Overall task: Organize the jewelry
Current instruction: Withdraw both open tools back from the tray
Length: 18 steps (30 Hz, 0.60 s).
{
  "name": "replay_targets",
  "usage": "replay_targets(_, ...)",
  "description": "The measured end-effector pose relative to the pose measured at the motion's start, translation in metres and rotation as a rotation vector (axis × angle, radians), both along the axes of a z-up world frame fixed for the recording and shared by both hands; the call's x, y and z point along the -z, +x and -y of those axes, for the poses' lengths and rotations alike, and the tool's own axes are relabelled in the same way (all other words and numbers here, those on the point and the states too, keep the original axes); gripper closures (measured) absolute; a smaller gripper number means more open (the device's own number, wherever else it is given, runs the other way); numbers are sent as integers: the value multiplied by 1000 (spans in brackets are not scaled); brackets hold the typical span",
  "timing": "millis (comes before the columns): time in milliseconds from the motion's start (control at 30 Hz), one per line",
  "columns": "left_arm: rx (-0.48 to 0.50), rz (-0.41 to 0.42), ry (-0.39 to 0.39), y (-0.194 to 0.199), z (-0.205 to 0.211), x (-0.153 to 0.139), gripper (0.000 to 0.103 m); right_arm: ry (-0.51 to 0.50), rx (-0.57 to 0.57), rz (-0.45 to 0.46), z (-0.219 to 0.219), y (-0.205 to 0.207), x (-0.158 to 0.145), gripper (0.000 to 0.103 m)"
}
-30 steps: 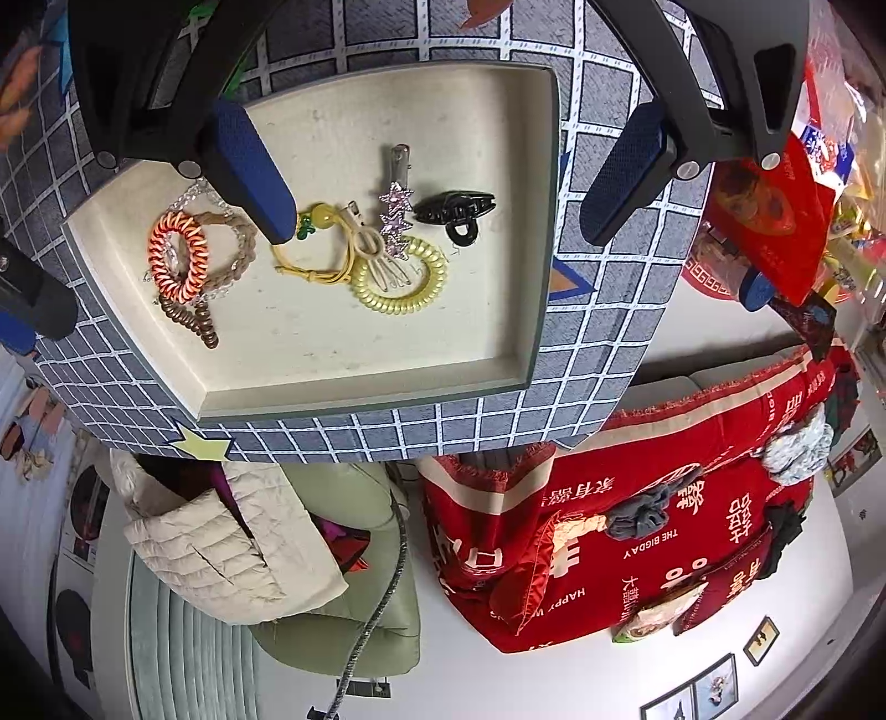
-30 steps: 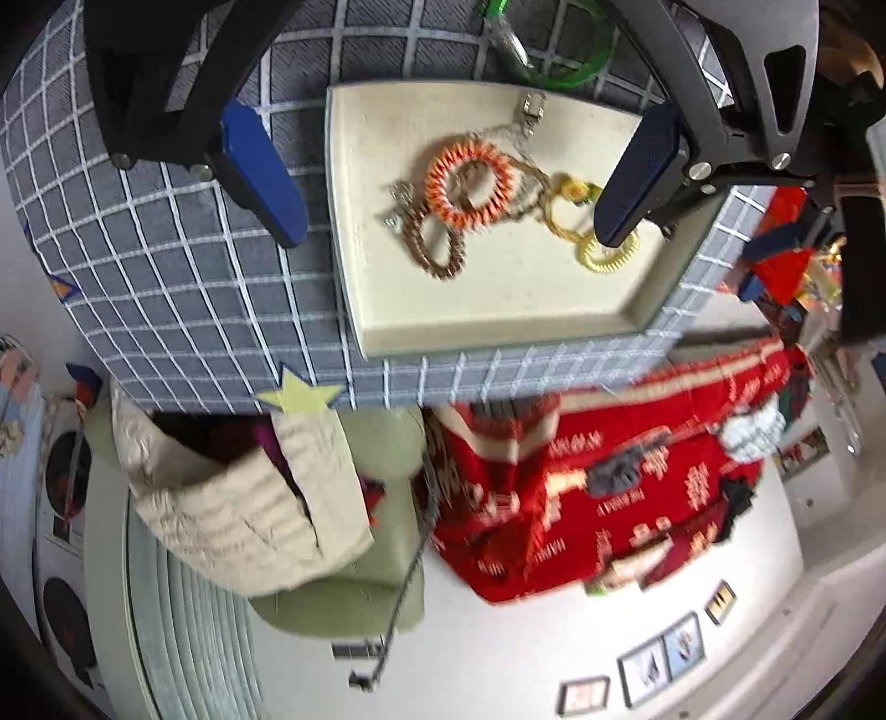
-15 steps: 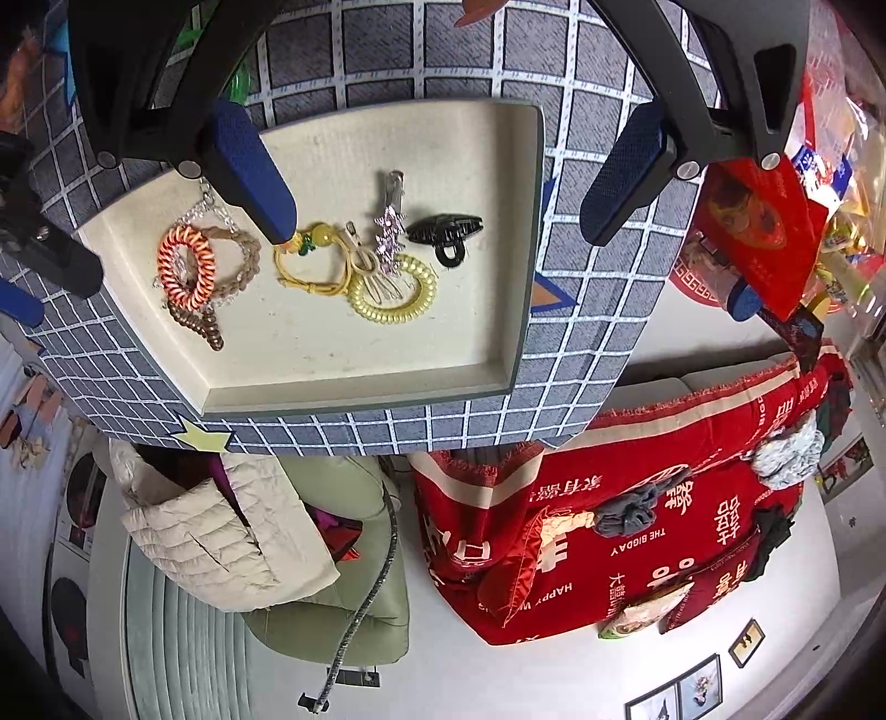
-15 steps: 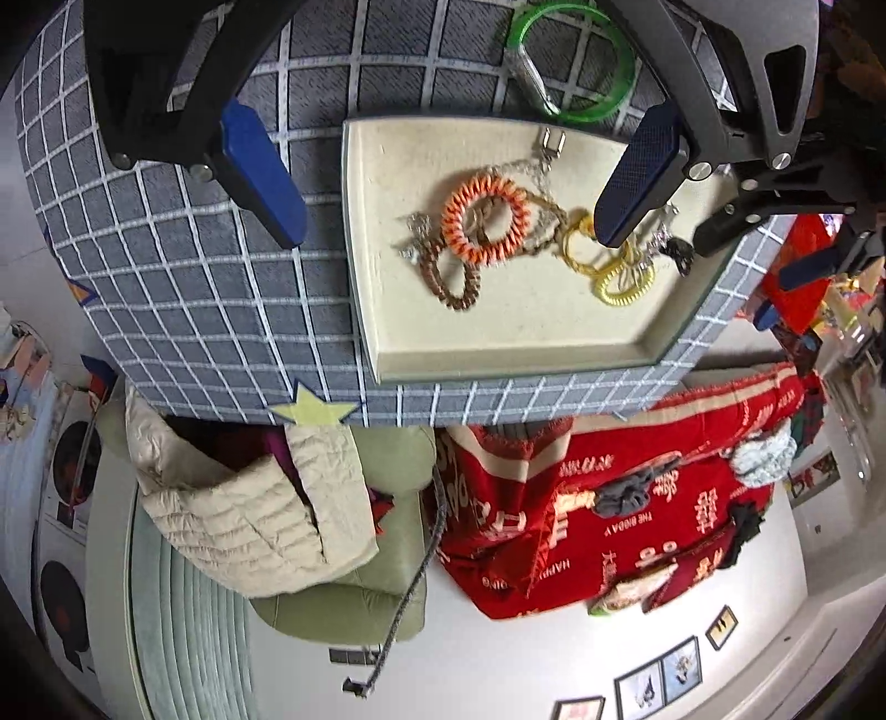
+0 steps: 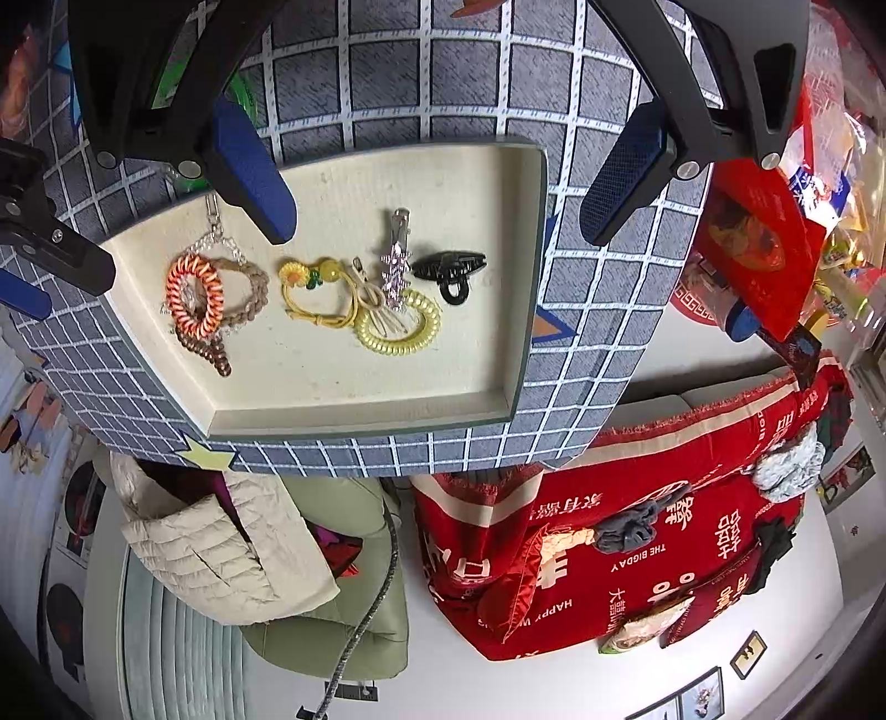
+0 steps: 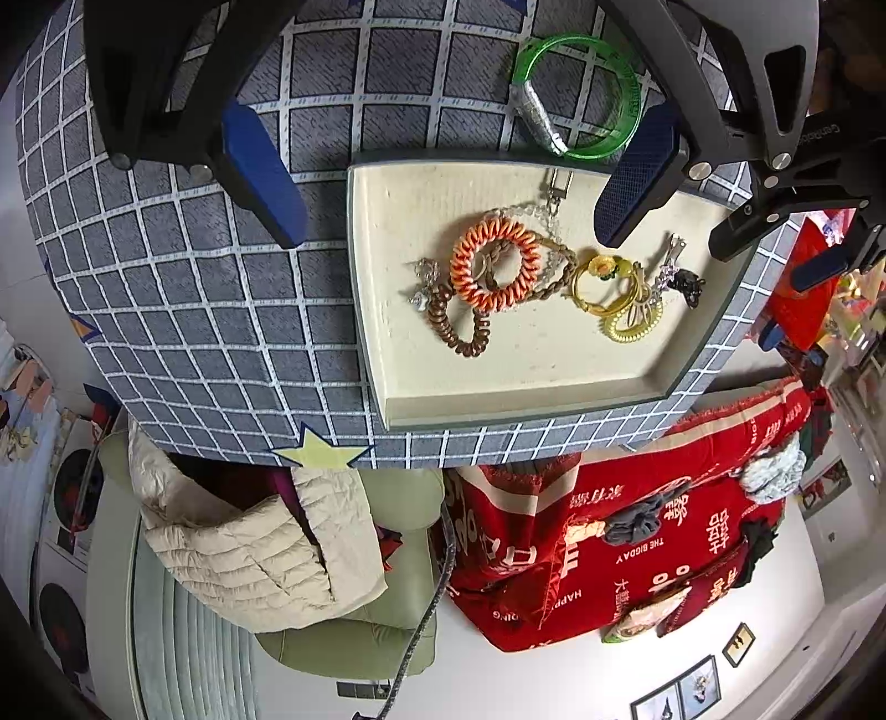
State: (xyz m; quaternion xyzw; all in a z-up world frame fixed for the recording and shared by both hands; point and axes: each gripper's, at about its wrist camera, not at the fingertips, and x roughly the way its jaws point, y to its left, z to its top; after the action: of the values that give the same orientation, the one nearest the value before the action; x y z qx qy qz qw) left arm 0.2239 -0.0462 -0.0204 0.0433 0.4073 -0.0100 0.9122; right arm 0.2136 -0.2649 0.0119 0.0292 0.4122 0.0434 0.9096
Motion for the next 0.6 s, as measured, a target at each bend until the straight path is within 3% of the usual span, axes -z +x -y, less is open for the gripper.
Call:
replay_targets(267, -9, -23, -13, -15, -4, 5, 0, -11, 0, -27, -7, -15, 3, 0)
replay_targets(600, -41, 15, -42, -46, -11, 4, 0, -18, 9, 22, -15, -45, -6, 0)
